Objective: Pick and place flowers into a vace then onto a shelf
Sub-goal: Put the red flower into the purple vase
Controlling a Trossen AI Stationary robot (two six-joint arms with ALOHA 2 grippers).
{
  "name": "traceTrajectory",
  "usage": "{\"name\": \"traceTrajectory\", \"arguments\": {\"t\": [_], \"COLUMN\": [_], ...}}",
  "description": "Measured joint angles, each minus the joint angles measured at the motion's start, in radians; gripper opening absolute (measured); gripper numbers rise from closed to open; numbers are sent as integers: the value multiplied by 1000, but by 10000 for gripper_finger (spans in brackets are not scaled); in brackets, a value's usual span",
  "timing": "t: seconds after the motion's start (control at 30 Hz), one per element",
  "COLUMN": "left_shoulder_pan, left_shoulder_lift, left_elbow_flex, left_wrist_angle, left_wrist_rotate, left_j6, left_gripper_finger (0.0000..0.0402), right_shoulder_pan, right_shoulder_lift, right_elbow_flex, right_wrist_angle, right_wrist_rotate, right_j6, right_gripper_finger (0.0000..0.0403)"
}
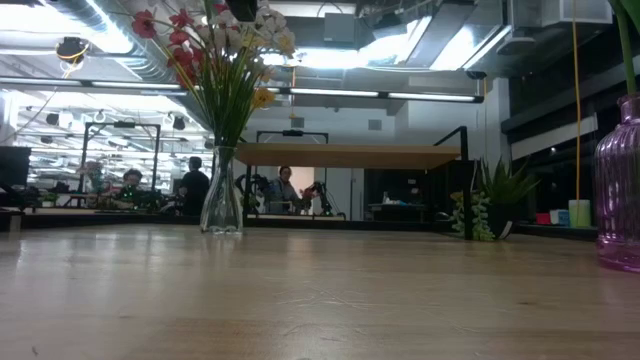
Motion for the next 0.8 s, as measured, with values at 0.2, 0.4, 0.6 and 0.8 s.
{"name": "traceTrajectory", "arguments": {"t": [0.2,0.4,0.6,0.8], "left_shoulder_pan": [0,0,0,0], "left_shoulder_lift": [0,0,0,0], "left_elbow_flex": [0,0,0,0], "left_wrist_angle": [0,0,0,0], "left_wrist_rotate": [0,0,0,0], "left_j6": [0,8,9,11], "left_gripper_finger": [2,2,1,2], "right_shoulder_pan": [-24,-32,-32,-32], "right_shoulder_lift": [1,1,26,63], "right_elbow_flex": [0,0,0,0], "right_wrist_angle": [-2,2,5,-1], "right_wrist_rotate": [-26,-42,-69,-71], "right_j6": [1,9,29,55], "right_gripper_finger": [0,0,0,0]}}
